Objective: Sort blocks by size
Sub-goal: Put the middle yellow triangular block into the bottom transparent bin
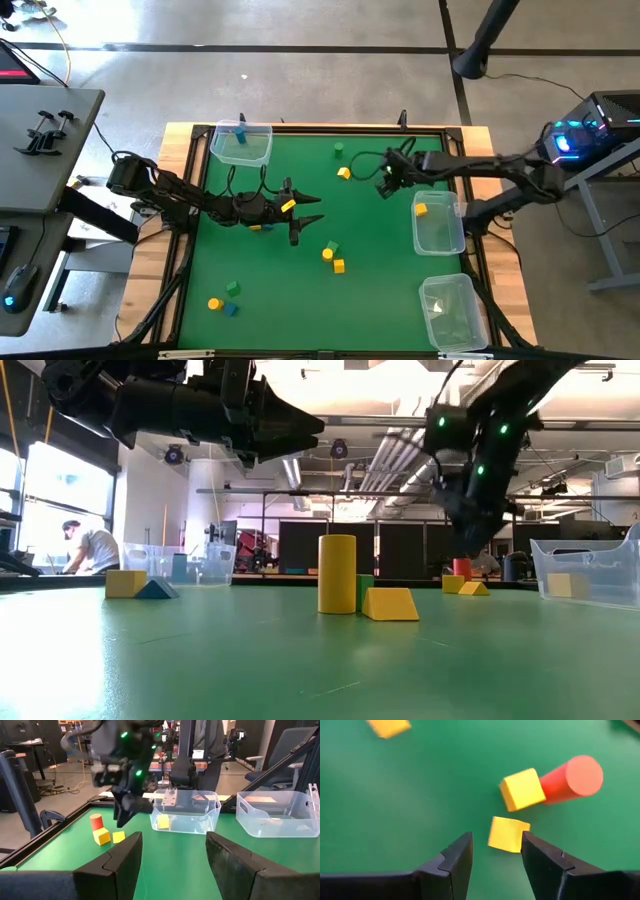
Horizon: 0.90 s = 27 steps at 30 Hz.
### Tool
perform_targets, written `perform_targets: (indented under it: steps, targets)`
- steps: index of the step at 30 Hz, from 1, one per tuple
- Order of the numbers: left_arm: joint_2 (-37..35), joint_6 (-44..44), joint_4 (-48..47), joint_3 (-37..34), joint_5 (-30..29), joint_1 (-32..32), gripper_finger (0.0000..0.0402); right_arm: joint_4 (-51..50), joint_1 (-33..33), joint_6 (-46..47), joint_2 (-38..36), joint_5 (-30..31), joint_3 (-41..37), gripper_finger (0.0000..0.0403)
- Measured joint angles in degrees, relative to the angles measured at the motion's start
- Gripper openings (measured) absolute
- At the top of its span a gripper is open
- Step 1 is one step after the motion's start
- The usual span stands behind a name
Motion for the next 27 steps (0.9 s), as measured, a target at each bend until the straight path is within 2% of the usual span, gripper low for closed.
perform_targets:
  steps: [4,7,15,23,27]
  targets:
    - [0.0,0.0,0.0,0.0,0.0,0.0,0.0207,0.17,-3.44,-2.26,4.12,-3.38,0.01,0.0161]
    - [0.0,0.0,0.0,0.0,0.0,0.0,0.0207,0.74,-4.93,-4.07,6.69,-3.68,0.01,0.0161]
    - [0.0,0.0,0.02,0.0,0.0,0.0,0.0207,2.57,-5.72,-7.48,10.07,-6.21,0.04,0.0161]
    - [0.0,0.0,0.02,0.0,0.0,-0.01,0.0207,3.71,-2.17,-6.15,9.61,-17.9,0.12,0.0161]
    - [0.0,-0.02,0.02,0.0,0.0,0.0,0.0207,5.34,0.42,-10.44,9.61,-24.75,0.12,0.0161]
